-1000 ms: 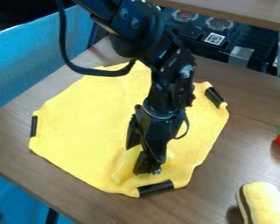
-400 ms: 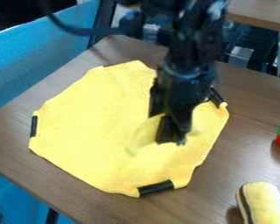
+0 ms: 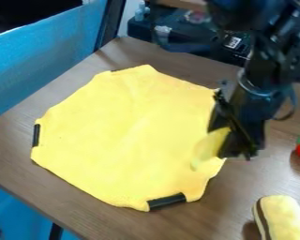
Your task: Move the yellow figure to the right of the table
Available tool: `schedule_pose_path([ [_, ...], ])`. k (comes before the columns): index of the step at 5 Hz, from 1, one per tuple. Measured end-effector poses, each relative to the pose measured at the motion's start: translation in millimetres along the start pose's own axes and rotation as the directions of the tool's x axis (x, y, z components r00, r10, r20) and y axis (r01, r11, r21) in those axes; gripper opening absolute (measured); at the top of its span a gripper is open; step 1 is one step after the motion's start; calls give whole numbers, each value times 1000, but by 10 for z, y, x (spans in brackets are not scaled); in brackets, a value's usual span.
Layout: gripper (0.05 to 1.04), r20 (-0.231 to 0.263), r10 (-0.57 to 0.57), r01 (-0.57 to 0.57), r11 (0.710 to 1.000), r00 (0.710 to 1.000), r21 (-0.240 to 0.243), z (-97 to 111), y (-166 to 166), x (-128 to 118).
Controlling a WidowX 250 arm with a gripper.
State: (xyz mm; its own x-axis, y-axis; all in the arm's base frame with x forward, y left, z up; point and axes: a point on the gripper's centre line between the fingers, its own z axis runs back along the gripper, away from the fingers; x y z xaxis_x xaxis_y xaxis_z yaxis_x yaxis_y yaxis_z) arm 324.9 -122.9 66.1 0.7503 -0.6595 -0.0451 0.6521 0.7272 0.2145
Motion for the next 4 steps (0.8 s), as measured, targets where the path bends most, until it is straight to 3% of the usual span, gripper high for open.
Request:
schedule_pose_path([
  [2, 531, 13, 9, -9, 1000, 1000, 7, -43, -182, 472],
  [3, 603, 20, 27, -27, 1000, 999, -2, -71, -202, 551],
  [4, 926, 28, 21, -21, 1000, 999, 0, -181, -313, 618],
])
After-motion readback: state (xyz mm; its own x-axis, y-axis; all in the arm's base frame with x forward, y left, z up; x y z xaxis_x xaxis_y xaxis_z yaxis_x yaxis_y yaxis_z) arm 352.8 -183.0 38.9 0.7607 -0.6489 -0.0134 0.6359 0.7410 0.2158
